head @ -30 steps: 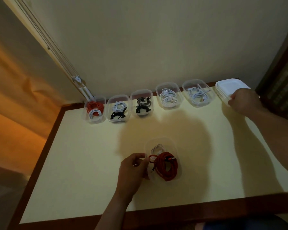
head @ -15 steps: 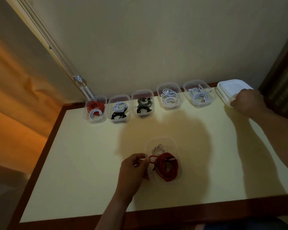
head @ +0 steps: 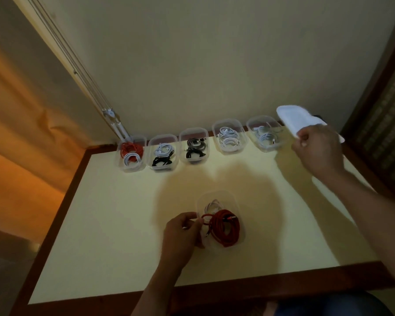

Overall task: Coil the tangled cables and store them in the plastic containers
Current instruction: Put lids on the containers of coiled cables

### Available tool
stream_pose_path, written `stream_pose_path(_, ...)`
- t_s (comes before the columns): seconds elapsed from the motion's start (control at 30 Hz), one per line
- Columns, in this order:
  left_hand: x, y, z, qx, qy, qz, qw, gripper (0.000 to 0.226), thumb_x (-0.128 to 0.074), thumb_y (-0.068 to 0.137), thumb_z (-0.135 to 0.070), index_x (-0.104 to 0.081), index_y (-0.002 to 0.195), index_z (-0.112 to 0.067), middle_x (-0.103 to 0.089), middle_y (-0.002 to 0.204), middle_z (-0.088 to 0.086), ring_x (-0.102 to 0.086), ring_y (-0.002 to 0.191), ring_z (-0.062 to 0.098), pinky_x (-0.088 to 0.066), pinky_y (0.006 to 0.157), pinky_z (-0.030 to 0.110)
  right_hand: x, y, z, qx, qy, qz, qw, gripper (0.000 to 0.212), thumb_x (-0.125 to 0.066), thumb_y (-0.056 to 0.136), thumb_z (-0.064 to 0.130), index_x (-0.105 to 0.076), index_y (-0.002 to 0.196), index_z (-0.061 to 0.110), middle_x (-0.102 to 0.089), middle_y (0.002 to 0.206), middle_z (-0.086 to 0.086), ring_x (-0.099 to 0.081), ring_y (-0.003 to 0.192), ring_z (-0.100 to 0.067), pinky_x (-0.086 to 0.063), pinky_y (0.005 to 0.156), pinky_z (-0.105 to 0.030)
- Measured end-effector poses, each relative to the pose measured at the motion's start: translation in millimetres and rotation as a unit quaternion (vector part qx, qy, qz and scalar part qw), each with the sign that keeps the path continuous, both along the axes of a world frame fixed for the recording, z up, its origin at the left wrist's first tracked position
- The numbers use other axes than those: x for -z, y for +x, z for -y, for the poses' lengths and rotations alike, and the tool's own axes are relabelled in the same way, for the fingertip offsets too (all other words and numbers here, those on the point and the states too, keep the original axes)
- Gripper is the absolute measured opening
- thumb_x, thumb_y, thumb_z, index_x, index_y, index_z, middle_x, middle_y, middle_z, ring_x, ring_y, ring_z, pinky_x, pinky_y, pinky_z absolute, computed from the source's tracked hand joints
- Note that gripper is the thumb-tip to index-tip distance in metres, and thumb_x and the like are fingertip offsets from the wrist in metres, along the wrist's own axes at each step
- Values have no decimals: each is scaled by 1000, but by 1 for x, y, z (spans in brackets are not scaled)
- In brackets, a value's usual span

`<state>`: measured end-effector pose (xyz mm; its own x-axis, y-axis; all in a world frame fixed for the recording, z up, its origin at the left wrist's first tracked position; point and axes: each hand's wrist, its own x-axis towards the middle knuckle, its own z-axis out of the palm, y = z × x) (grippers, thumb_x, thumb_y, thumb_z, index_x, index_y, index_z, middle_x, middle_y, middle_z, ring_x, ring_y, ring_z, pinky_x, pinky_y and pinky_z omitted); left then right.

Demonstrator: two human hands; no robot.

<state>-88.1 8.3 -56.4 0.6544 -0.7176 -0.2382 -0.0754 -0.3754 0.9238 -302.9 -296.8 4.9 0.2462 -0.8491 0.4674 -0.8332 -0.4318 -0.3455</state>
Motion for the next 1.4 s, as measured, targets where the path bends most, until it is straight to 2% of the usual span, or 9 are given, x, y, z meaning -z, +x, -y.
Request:
stream_pose_path(0.17,-2,-6,-8,-5,-1,1,1000,12,-67,99,-20,-73,107,-24,-74,75,3,-71,61,21,-63,59,37,13,32,-152,-117,-4,81,990,15,-76,71,3,-67,80,10,-61,74,-8,-54,76,-33,-50,65,-42)
stream_pose_path(0.4,-11,-16,-20,-55,-41,-72,995,13,-59,103,-19,-72,105,-19,-76,89,9,-72,69,22,-58,56,32,52,63,-274,-245,15,-27,969,8,-71,79,23,-64,76,20,-59,77,2,-55,77,-22,-47,64,-34)
stream_pose_path(0.57,-16,-10,-17,-69,-28,-71,995,22,-54,105,-32,-73,102,-21,-77,90,1,-75,78,21,-61,67,41,54,70,-285,-229,54,-57,970,15,-84,73,24,-70,74,23,-64,75,5,-59,73,-20,-49,60,-33)
stream_pose_path(0.67,-18,-12,-9,-32,-10,17,999,13,-65,98,-27,-74,98,-17,-75,81,2,-72,64,11,-58,56,32,57,65,-279,-236,71,-36,969,8,-72,81,33,-73,76,27,-65,74,8,-60,71,-17,-49,58,-33)
stream_pose_path(0.8,-24,-2,-3,-13,17,82,996,12,-70,93,-21,-76,98,-13,-74,73,1,-70,55,12,-60,57,33,52,62,-262,-200,82,21,976,26,-53,92,33,-75,93,20,-67,86,2,-59,81,-23,-52,65,-39)
stream_pose_path(1.0,-25,4,8,26,42,154,987,28,-72,91,-27,-77,115,-13,-77,91,8,-72,74,23,-63,70,44,36,61,-228,-92,170,36,980,30,-63,95,17,-68,124,11,-64,110,-10,-57,101,-27,-49,78,-36)
stream_pose_path(1.17,-25,11,15,47,71,162,983,32,-73,89,-24,-76,118,-11,-78,98,14,-75,83,32,-63,75,47,36,63,-210,-61,246,67,965,33,-65,94,12,-68,127,12,-67,114,-12,-62,106,-28,-48,89,-34)
stream_pose_path(1.3,-26,16,18,54,78,142,985,42,-76,89,-21,-69,128,-8,-76,101,17,-69,52,16,-54,45,25,39,61,-208,-53,273,79,957,31,-68,92,11,-70,123,11,-70,111,-11,-64,103,-26,-47,88,-32)
stream_pose_path(1.4,-23,20,20,44,80,125,988,40,-80,87,-22,-70,123,-6,-75,98,15,-65,46,12,-49,41,21,43,60,-207,-39,306,112,945,27,-70,90,11,-72,118,13,-72,107,-8,-66,99,-24,-47,82,-28)
